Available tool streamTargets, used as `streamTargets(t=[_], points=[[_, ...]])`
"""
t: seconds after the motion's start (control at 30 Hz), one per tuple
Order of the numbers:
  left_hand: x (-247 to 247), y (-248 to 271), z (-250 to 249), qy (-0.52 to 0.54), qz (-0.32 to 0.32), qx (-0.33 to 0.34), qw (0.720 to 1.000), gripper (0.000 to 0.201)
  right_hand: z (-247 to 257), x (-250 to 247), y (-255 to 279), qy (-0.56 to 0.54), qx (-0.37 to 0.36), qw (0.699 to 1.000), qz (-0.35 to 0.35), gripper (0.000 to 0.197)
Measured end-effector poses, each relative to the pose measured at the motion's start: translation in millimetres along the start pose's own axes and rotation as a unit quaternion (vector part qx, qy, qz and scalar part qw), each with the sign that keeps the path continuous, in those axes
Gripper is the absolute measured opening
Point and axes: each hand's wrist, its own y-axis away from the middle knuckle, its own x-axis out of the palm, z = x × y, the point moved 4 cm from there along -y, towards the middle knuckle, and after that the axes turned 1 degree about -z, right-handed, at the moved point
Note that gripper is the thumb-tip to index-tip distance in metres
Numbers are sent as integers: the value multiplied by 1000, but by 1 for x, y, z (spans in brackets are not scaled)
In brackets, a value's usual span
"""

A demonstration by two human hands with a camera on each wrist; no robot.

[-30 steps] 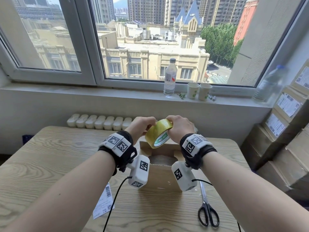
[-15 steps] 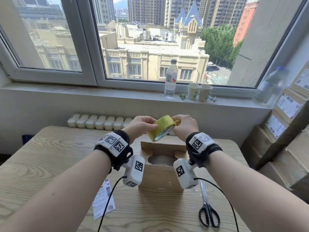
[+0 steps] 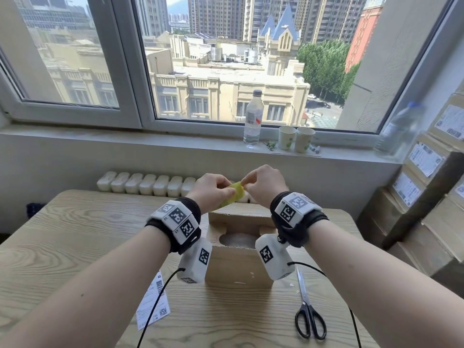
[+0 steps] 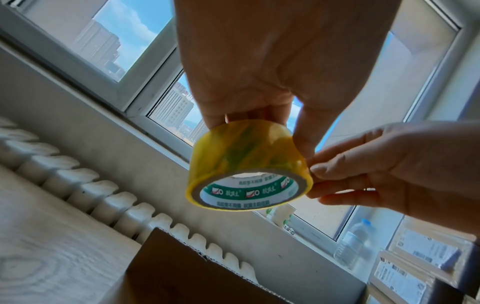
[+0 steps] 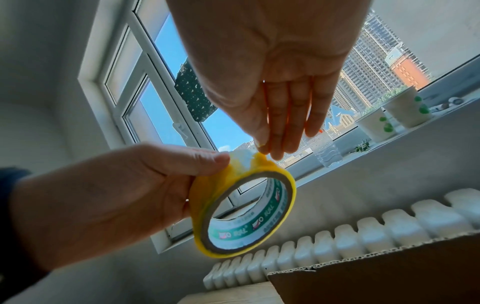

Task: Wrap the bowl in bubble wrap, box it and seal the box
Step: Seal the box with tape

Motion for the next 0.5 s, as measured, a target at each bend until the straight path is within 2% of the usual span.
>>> streamTargets(t=[0.17, 0.33, 0.5], points=[[1, 1, -4, -53, 6, 21, 998, 16, -2, 1, -3, 17, 13, 1000, -4, 17], [2, 1, -8, -62, 12, 29, 998, 17, -7, -2, -7, -18, 35, 999, -21, 4], [2, 0, -10, -38, 6, 16, 999, 14, -11, -3, -8, -38, 32, 998, -29, 7]])
